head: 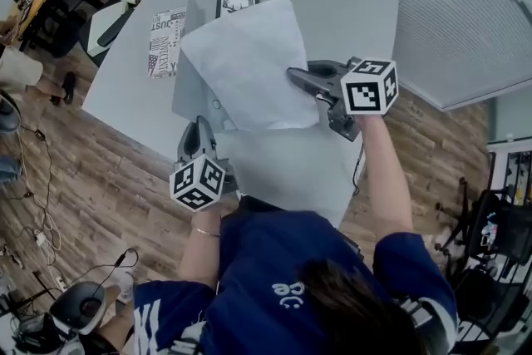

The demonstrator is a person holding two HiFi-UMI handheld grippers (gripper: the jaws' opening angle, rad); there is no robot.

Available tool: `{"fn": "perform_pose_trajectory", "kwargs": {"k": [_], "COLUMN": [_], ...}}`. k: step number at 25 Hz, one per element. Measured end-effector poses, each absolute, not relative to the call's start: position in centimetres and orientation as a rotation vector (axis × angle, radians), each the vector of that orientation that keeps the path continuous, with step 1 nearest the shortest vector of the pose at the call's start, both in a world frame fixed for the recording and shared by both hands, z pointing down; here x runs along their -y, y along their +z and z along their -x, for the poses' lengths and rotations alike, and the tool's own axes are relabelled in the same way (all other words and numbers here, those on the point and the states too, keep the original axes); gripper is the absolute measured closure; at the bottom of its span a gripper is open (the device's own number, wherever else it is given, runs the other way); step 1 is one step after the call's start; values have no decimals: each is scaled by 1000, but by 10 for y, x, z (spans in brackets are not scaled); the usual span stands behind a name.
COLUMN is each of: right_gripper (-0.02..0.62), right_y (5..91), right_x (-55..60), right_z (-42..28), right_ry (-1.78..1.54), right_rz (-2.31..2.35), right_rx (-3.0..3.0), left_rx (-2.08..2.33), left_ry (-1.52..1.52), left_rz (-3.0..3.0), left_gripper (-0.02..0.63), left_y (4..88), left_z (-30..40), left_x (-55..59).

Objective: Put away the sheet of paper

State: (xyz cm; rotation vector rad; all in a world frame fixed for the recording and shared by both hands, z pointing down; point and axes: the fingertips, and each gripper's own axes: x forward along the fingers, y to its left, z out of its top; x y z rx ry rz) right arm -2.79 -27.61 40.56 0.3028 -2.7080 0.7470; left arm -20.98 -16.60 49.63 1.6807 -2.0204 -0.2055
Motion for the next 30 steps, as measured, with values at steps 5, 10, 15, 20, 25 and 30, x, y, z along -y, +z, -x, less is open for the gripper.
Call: {"fn": "perform_pose_trajectory", "kwargs": {"k": [5,10,15,20,25,30], "right_gripper": [586,586,586,586,586,586], "right_y": [472,515,549,580,586,594], "right_x": [286,281,275,283,306,331], "right_z": [60,67,63,53,63,64], "right_ry": [912,800,610,859,1098,1289], "right_rz": [-320,-358,-343,-426,-519,-643], "right_rx": [2518,2305,2046,1898,1912,1890], "left_rx": [2027,2036,2040,2037,2036,2022], "left_ry": [-218,-198,-192,-178,-151,-120], "left_rz": [-1660,-1663,-1660,-1668,-1690,-1713], "left_gripper": [591,591,592,591,591,591], "left_y": [498,497,497,495,496,495], "left_z": [218,223,225,223,222,219], "left_x": [165,164,164,166,166,166]}}
